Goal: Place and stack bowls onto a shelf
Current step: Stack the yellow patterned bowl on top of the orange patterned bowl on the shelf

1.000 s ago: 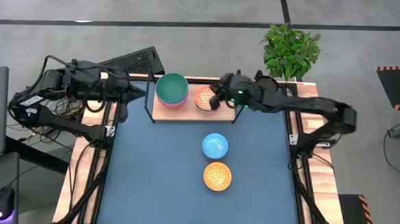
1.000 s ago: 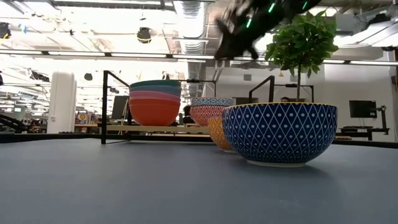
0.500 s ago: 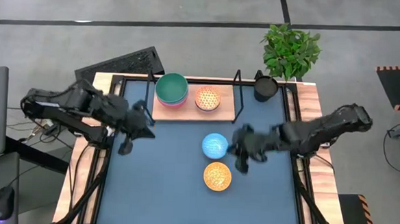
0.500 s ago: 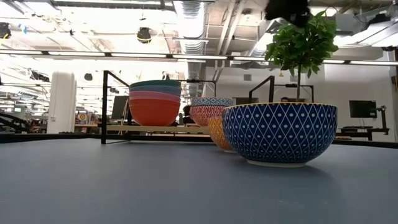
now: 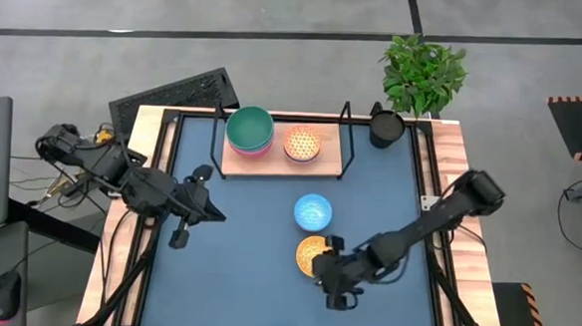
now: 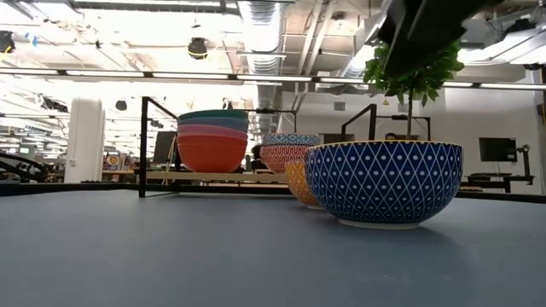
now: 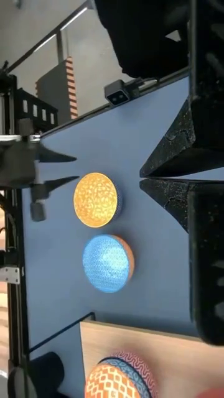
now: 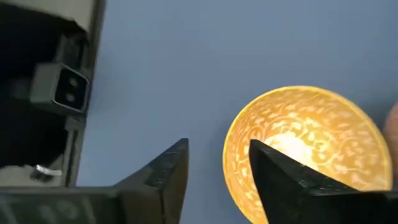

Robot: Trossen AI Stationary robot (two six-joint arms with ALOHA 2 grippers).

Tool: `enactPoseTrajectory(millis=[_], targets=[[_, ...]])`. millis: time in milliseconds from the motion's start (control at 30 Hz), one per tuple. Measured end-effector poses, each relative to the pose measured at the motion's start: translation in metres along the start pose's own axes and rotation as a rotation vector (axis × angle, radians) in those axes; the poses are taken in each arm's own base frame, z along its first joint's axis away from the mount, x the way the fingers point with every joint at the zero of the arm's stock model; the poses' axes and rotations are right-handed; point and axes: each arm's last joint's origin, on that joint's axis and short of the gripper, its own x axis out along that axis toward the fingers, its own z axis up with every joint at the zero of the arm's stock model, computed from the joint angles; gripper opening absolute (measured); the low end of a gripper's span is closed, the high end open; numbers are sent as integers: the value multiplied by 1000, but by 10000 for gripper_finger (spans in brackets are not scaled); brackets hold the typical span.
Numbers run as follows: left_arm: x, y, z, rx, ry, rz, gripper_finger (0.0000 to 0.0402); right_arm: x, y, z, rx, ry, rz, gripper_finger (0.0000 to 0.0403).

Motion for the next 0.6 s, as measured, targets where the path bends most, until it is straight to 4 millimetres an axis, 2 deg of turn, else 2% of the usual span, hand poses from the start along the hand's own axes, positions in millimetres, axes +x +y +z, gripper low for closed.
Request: enactPoseTrajectory(millis=[167, 300, 400, 500, 600], targets=[[-2, -8, -2, -7, 1, -13, 0, 21, 6, 4, -24, 175, -41, 234], [-3, -12, -3, 9, -12, 19, 0, 28, 11, 8, -47, 267, -79, 237], [-1, -14, -3, 31, -33, 115, 0, 31, 13, 11, -55, 313, -104, 235], [18, -18, -1, 109, -24, 226, 2, 25, 14, 15, -58, 339, -118, 235], [53, -30, 2, 209, -6, 229, 17, 15, 16, 18, -19, 346, -130, 235]])
